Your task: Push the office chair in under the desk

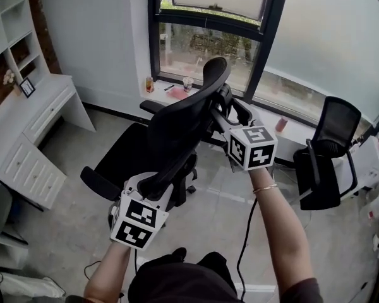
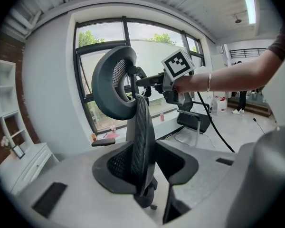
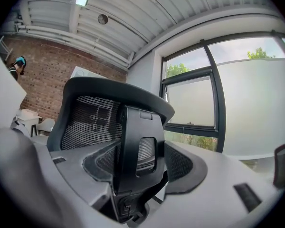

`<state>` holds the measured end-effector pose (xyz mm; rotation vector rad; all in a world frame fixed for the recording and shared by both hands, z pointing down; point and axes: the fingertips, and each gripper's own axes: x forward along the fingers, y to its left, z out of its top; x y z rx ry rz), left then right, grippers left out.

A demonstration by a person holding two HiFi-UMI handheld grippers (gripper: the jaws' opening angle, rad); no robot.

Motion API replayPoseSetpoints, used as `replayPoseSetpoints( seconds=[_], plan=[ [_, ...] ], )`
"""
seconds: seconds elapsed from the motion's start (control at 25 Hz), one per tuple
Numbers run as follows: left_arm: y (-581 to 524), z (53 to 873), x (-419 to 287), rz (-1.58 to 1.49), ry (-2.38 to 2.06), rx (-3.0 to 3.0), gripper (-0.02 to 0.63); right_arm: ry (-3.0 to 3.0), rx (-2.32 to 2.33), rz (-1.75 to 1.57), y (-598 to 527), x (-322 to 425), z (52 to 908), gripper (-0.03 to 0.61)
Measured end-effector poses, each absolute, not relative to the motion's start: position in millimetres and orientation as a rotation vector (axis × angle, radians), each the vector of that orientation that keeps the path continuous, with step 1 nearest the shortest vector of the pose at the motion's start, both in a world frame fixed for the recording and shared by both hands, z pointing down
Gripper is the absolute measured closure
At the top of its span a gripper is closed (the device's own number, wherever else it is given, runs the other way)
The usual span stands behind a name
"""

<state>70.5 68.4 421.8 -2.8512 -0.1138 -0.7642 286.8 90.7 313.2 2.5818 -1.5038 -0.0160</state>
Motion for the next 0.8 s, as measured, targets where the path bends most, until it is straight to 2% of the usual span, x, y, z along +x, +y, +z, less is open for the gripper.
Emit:
replayPoseSetpoints(
  seconds=[0.4, 0.8],
  plan=[
    [78.0, 422.0, 109.3, -0.893, 0.24, -2.886, 0.466, -1.752, 2.426, -0.012, 75.9, 326.4, 310.4, 0.308],
    [92.5, 422.6, 144.0, -0.88, 0.609, -2.911, 0.442, -1.899, 2.341, -0.016, 76.1, 363.4, 311.4, 0.307]
  ],
)
